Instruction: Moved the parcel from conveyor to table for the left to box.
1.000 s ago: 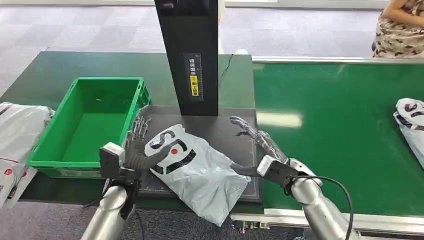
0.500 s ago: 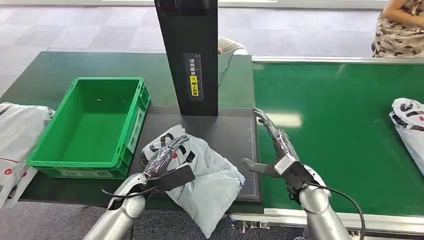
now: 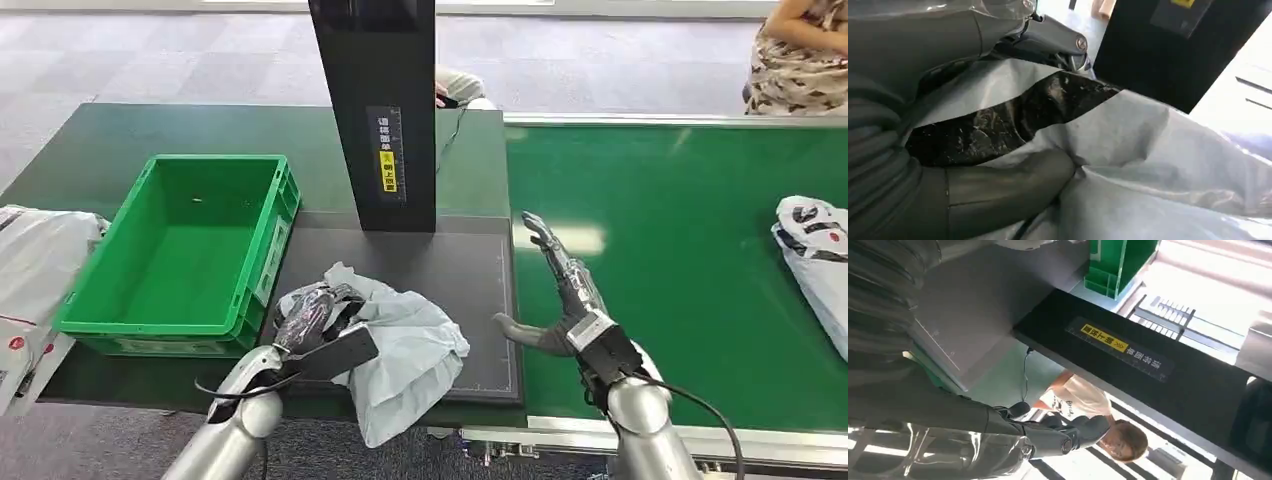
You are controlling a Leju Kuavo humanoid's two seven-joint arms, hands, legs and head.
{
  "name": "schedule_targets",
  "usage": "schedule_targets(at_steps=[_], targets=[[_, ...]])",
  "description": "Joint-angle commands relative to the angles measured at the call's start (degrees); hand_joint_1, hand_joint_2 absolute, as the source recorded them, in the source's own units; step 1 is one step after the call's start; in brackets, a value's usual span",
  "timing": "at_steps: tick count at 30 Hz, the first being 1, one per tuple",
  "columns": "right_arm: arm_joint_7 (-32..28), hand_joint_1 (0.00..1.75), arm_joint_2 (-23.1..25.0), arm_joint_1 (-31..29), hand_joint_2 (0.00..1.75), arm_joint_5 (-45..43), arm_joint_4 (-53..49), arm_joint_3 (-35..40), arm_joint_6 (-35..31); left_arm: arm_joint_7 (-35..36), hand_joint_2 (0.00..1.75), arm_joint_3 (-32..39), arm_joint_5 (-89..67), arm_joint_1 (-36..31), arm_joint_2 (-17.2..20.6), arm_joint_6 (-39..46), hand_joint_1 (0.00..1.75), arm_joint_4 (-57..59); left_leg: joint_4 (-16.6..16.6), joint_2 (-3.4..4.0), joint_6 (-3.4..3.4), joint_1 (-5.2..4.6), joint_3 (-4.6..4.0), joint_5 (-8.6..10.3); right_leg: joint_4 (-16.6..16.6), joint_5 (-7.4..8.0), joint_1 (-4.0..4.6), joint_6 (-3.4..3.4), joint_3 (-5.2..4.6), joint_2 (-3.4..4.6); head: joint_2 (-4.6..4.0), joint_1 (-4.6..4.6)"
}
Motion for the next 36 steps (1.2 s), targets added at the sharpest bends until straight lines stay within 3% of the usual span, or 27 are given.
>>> schedule_targets(at_steps=[1, 3, 4, 8, 11, 14, 15, 18, 22, 27, 34, 36], targets=[[0.5, 0.0, 1.2, -0.7, 1.75, -0.4, 0.2, -1.8, 0.2, -7.6, 1.75, 3.0, 3.9, 1.7, -0.8, 8.9, 1.75, -6.9, 0.0, 0.05, 0.02, 0.01, 0.05, -0.04, -0.1, -0.01, 0.01, 0.01, 0.05, 0.06, 0.0, 0.0], [1.0, 0.0, 1.0, -0.3, 1.75, -1.0, -0.8, -2.2, 0.0, -10.7, 1.75, 3.1, 3.9, 2.5, -0.8, 13.5, 1.75, -11.6, 0.0, 0.02, 0.03, 0.01, 0.01, -0.04, -0.1, -0.01, 0.02, 0.02, 0.03, 0.04, 0.0, 0.0], [1.2, 0.0, 0.8, -0.1, 1.75, -1.7, -1.4, -2.4, 0.1, -15.8, 1.75, 3.1, 5.4, 3.1, -1.0, 18.9, 1.75, -15.1, 0.0, 0.01, 0.02, 0.02, -0.05, -0.03, 0.0, -0.01, 0.02, 0.01, -0.04, 0.02, 0.0, 0.0], [1.8, 0.0, 0.2, -0.4, 1.75, -3.2, -1.7, -2.0, 0.5, -20.0, 1.75, 2.9, 1.6, 5.7, 0.0, 29.8, 1.75, -26.1, 0.0, 0.04, 0.02, 0.01, -0.08, -0.06, 0.0, -0.03, 0.01, 0.02, -0.06, 0.05, 0.0, 0.0], [1.8, 0.0, 0.1, -0.8, 1.75, -3.5, -1.1, -1.5, 0.5, -21.0, 1.75, 8.9, -5.5, 6.2, -3.2, 30.8, 1.75, -30.1, 0.0, 0.11, 0.01, 0.02, -0.05, -0.06, 0.0, 0.0, 0.03, 0.01, -0.05, 0.12, 0.0, -0.02], [1.8, 0.0, 0.5, -0.9, 1.75, -3.6, -0.6, -1.0, 0.5, -15.8, 1.75, 16.6, -13.9, 2.5, -5.1, 30.8, 1.75, -27.6, 0.0, 0.06, 0.02, 0.02, -0.05, -0.03, 0.0, 0.0, 0.03, 0.0, -0.04, 0.06, 0.0, 0.0], [1.9, 0.0, 0.8, -0.8, 1.75, -3.2, -0.4, -0.8, 0.3, -11.0, 1.75, 18.6, -17.2, 0.9, -4.7, 30.8, 1.75, -24.1, 0.0, 0.05, 0.03, 0.01, 0.0, -0.01, -0.1, 0.01, 0.01, 0.0, 0.0, 0.06, 0.0, 0.0], [1.5, 0.0, 1.4, 0.0, 1.75, -2.1, -0.2, -0.5, -0.2, 1.9, 1.75, 20.6, -20.6, -3.2, -0.3, 29.4, 1.75, -15.2, -0.1, 0.06, 0.0, 0.01, 0.07, 0.03, -0.1, 0.05, 0.02, -0.03, 0.04, 0.06, 0.0, 0.0], [1.3, 0.0, 1.8, -0.8, 1.75, -1.4, 0.9, -0.3, 0.0, 13.3, 1.75, 24.2, -27.3, -9.0, 4.7, 27.4, 1.75, -3.8, -0.2, -0.01, -0.04, 0.02, 0.2, 0.1, -0.1, 0.06, 0.02, -0.06, 0.14, -0.01, 0.0, -0.02], [1.6, 0.0, 1.7, -2.5, 1.75, -0.9, 2.2, 0.9, 0.1, 18.2, 1.75, 28.2, -25.7, -17.6, 10.2, 26.0, 1.75, 12.1, -0.3, 0.17, -0.19, 0.04, 0.22, 0.19, -0.1, 0.15, 0.03, -0.12, 0.06, 0.22, 0.0, 0.0], [2.5, 0.0, 1.1, -1.6, 1.75, -0.5, 0.6, 0.5, -0.2, 26.3, 1.75, 27.7, -32.2, -23.9, 10.3, 13.5, 1.75, 22.1, -0.1, -0.06, -0.19, 0.08, 0.02, 0.16, 0.1, 0.05, 0.07, -0.1, -0.06, -0.02, 0.0, 0.0], [2.6, 0.0, 1.6, -2.1, 1.75, -0.4, 1.1, 0.5, -0.1, 25.5, 1.75, 27.5, -31.7, -25.5, 10.4, 11.2, 1.75, 26.2, -0.1, -0.09, -0.19, 0.05, -0.02, 0.17, 0.1, 0.05, 0.04, -0.09, -0.07, -0.05, 0.0, 0.0]])
